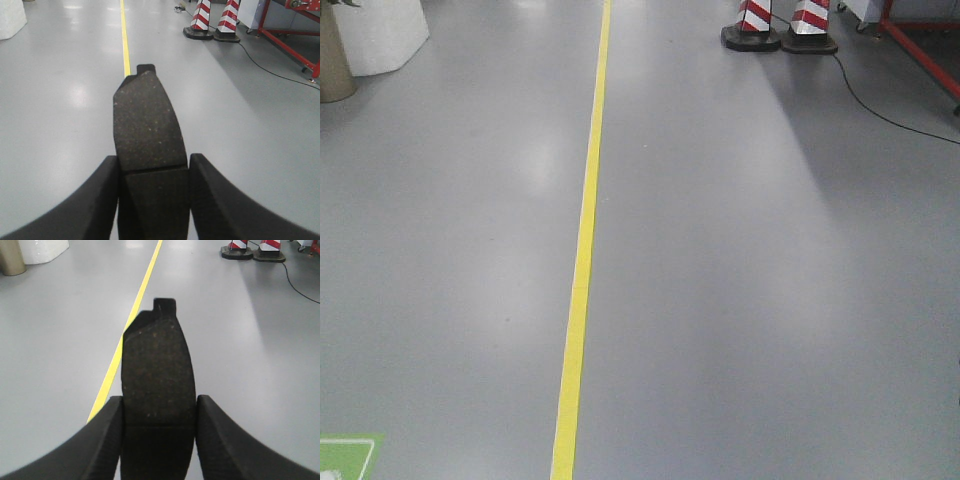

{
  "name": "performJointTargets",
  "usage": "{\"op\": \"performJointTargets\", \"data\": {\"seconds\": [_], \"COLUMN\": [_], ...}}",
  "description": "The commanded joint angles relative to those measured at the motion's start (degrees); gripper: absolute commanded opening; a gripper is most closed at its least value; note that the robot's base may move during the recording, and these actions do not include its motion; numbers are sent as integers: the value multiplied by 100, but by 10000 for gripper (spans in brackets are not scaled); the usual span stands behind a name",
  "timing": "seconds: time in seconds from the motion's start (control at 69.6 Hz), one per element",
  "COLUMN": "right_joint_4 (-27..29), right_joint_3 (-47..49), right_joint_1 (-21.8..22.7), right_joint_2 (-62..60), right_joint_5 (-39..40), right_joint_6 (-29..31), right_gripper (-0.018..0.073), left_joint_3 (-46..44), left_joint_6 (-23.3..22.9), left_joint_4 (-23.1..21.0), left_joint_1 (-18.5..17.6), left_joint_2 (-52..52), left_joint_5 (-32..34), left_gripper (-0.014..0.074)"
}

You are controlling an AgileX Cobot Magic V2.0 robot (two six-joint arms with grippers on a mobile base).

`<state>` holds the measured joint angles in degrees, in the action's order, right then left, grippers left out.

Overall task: Move and align brake pads A on conveyor
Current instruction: 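Drive the base away from the table holding both brake pads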

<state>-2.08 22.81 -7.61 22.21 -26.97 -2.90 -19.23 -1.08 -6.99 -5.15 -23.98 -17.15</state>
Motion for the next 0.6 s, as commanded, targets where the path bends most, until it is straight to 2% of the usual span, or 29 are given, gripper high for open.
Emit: {"op": "performJointTargets", "data": {"seconds": [0.0, 0.589], "right_joint_4": [-47, -47], "right_joint_3": [168, 168], "right_joint_1": [-3, -3], "right_joint_2": [21, 21], "right_joint_5": [496, 496], "right_joint_6": [27, 27], "right_gripper": [-6, -6], "left_joint_3": [-161, -161], "left_joint_6": [-46, -46], "left_joint_4": [-62, -62], "left_joint_1": [-17, -17], "left_joint_2": [-31, -31], "left_joint_5": [568, 568], "left_gripper": [-6, -6]}}
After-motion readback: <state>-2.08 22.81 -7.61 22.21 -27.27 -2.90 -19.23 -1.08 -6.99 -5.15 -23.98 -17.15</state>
